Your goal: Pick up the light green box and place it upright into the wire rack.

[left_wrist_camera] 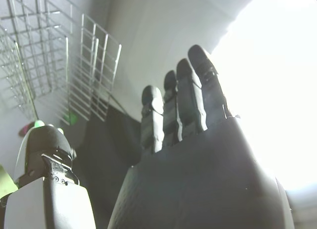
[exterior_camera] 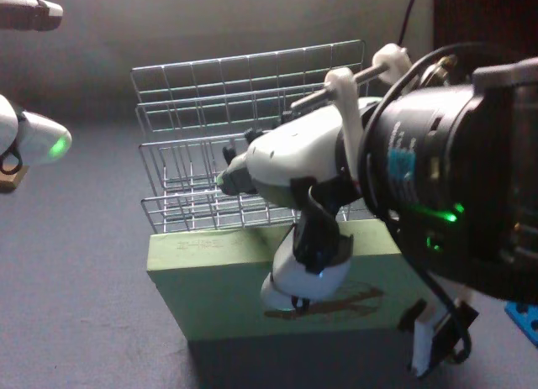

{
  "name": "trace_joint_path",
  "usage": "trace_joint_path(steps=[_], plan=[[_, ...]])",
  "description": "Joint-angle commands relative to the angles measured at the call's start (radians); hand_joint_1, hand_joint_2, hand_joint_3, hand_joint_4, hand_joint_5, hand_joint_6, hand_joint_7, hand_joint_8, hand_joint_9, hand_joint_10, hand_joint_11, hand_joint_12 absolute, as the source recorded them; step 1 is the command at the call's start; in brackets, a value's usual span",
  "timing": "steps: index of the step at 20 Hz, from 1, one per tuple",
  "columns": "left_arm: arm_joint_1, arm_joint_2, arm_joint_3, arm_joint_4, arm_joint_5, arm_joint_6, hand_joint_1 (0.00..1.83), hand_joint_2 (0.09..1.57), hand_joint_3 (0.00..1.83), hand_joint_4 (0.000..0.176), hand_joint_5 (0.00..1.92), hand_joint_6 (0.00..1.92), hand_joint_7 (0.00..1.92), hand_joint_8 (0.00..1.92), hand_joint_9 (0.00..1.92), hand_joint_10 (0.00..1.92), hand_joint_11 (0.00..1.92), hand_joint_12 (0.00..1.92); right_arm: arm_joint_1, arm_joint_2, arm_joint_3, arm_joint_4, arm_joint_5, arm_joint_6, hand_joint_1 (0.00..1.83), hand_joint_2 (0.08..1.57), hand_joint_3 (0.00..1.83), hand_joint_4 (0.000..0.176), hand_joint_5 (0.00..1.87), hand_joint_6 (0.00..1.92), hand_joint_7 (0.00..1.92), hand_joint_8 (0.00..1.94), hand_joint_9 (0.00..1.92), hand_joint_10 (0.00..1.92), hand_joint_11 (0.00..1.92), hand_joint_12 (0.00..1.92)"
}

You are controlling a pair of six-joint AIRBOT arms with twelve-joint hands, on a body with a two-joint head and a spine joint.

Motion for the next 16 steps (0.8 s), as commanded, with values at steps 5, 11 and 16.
trace_joint_path(steps=[5, 11, 16], plan=[[-0.018, -0.001, 0.000, 0.067, -0.040, 0.010, 0.47, 1.06, 0.00, 0.088, 0.20, 0.00, 0.14, 0.00, 0.16, 0.00, 0.00, 0.56, -0.016, -0.004, 0.016, -0.064, 0.035, -0.004, 0.91, 1.02, 0.00, 0.056, 0.15, 0.00, 0.11, 0.00, 0.07, 0.00, 0.00, 0.58], [-0.019, -0.001, -0.003, 0.067, -0.026, 0.010, 0.47, 1.06, 0.00, 0.088, 0.21, 0.00, 0.14, 0.00, 0.13, 0.00, 0.00, 0.46, -0.018, -0.004, 0.026, -0.065, 0.040, -0.012, 0.91, 1.02, 0.00, 0.030, 0.23, 0.02, 0.20, 0.01, 0.14, 0.02, 0.00, 0.82], [-0.019, -0.001, -0.005, 0.066, -0.020, 0.010, 0.47, 1.06, 0.00, 0.087, 0.21, 0.00, 0.14, 0.00, 0.13, 0.00, 0.00, 0.46, -0.026, -0.003, 0.027, -0.067, 0.041, -0.016, 0.97, 1.11, 0.01, 0.000, 0.44, 0.03, 0.48, 0.02, 0.42, 0.06, 0.02, 1.31]])
